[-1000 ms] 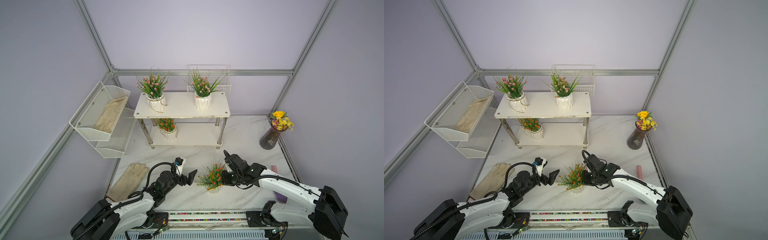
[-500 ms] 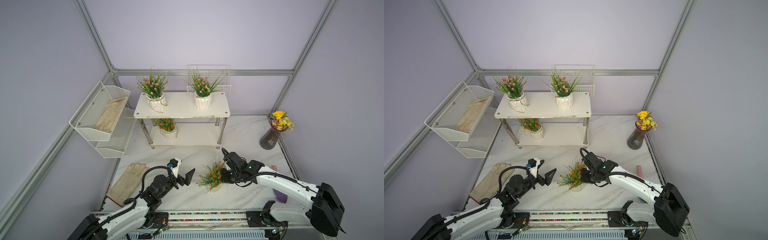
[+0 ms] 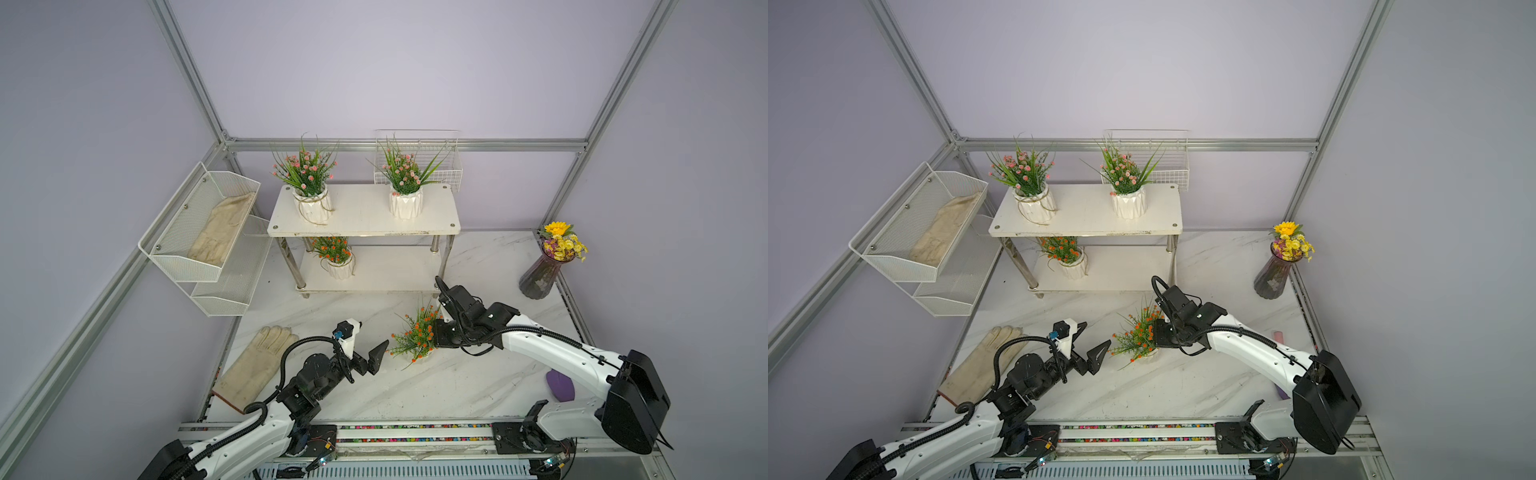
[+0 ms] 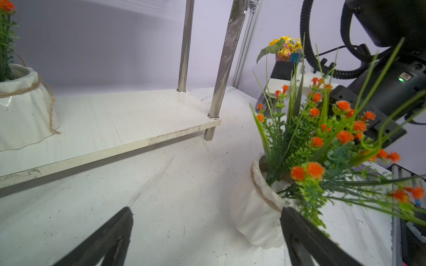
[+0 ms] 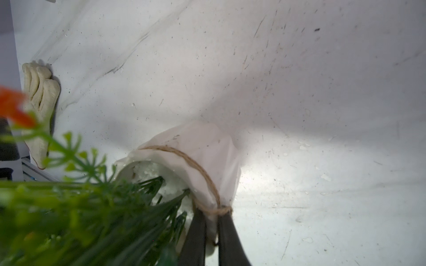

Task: Place the baby's breath potted plants on the rack by color
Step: Pick up the baby's breath potted plant from the center of the board, then place the baby's breath potted plant on the rack.

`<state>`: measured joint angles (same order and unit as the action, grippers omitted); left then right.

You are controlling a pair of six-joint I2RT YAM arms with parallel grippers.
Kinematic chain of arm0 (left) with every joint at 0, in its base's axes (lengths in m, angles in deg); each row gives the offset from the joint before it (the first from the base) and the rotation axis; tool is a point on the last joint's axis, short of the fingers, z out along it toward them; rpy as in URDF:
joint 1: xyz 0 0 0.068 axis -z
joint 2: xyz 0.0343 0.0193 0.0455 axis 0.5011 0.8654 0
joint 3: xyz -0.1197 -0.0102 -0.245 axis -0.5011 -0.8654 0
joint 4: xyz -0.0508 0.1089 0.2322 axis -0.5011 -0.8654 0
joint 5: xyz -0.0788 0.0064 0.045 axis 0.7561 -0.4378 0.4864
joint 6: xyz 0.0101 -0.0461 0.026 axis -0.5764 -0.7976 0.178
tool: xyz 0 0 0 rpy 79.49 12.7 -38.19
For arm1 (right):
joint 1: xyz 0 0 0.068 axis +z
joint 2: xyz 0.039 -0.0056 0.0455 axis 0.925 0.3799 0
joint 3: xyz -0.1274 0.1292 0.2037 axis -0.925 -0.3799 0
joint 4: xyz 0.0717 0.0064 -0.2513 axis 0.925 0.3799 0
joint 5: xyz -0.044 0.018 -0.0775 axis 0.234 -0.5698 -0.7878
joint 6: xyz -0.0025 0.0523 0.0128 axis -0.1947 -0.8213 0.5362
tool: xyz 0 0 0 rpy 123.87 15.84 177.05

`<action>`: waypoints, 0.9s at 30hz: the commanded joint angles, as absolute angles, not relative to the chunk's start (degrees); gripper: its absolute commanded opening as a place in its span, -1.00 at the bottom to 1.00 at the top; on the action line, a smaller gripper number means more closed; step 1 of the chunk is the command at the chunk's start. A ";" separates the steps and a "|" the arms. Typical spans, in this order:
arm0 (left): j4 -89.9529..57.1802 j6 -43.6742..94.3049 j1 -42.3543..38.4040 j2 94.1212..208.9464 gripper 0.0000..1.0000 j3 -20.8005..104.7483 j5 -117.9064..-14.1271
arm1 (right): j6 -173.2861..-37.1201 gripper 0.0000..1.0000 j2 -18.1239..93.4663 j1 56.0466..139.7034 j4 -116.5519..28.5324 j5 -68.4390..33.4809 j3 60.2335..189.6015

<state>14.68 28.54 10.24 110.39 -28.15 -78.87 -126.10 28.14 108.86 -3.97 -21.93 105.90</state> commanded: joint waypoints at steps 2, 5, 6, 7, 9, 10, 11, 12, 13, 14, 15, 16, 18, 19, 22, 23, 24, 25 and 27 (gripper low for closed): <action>17.64 28.82 10.86 113.57 1.00 -28.29 -75.26 | -124.38 -0.81 27.73 107.13 -6.14 -20.34 110.02; 18.99 29.75 11.45 116.90 1.00 -27.51 -73.45 | -123.37 -0.81 29.22 105.25 -6.03 -19.42 111.37; 19.84 30.05 11.78 118.06 1.00 -27.29 -72.33 | -123.09 -0.81 29.48 104.76 -6.01 -19.21 111.76; 20.34 30.05 12.28 119.12 1.00 -26.98 -71.44 | -122.76 -0.81 29.82 104.36 -6.01 -18.87 112.25; 20.51 32.06 13.24 121.23 1.00 -25.94 -71.00 | -122.30 -0.81 30.41 104.06 -6.12 -18.38 113.06; 20.56 32.66 13.89 122.40 1.00 -25.24 -71.17 | -122.15 -0.81 30.69 104.03 -6.04 -18.32 113.45; 20.65 33.01 14.53 123.48 1.00 -24.64 -71.82 | -122.01 -0.81 30.98 103.98 -5.93 -18.14 113.79; 20.88 33.62 15.10 124.70 1.00 -23.89 -72.11 | -121.94 -0.82 31.24 103.99 -5.92 -17.85 113.99; 21.20 34.36 15.63 125.83 1.00 -23.10 -72.37 | -121.85 -0.82 31.41 103.97 -5.96 -17.62 114.21; 21.24 34.89 15.98 126.75 1.00 -22.31 -72.60 | -121.73 -0.82 31.55 103.97 -6.02 -17.44 114.17; 21.45 35.36 16.30 127.78 1.00 -21.42 -72.90 | -121.68 -0.82 31.78 103.98 -6.02 -17.30 114.26; 22.15 35.65 16.58 128.80 1.00 -20.62 -73.27 | -121.66 -0.81 31.87 103.99 -6.07 -17.05 114.25; 24.24 36.28 16.71 131.26 1.00 -19.49 -73.32 | -121.66 -0.82 31.95 104.00 -6.32 -16.65 114.26; 25.81 36.42 16.72 132.74 1.00 -18.97 -73.54 | -121.68 -0.82 31.95 104.02 -6.40 -16.64 114.30; 30.96 37.08 16.92 137.64 1.00 -17.59 -73.71 | -121.43 -0.82 31.88 104.01 -6.60 -16.13 114.32; 32.20 37.34 16.93 139.24 1.00 -16.94 -73.53 | -121.44 -0.82 31.86 104.01 -6.76 -15.99 114.24; 33.21 37.81 16.93 140.96 1.00 -16.06 -73.42 | -121.43 -0.82 31.70 104.03 -6.83 -15.74 114.08; 34.14 38.20 17.08 142.45 1.00 -15.27 -73.94 | -121.39 -0.82 31.69 104.05 -6.80 -15.59 114.05; 37.92 39.18 17.47 145.21 1.00 -14.88 -75.77 | -121.22 -0.82 31.60 104.06 -6.69 -15.30 113.92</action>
<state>29.26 36.65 16.93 143.13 -17.85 -74.10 -121.71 32.46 103.99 -3.99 -17.47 112.15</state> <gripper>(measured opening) 0.999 0.107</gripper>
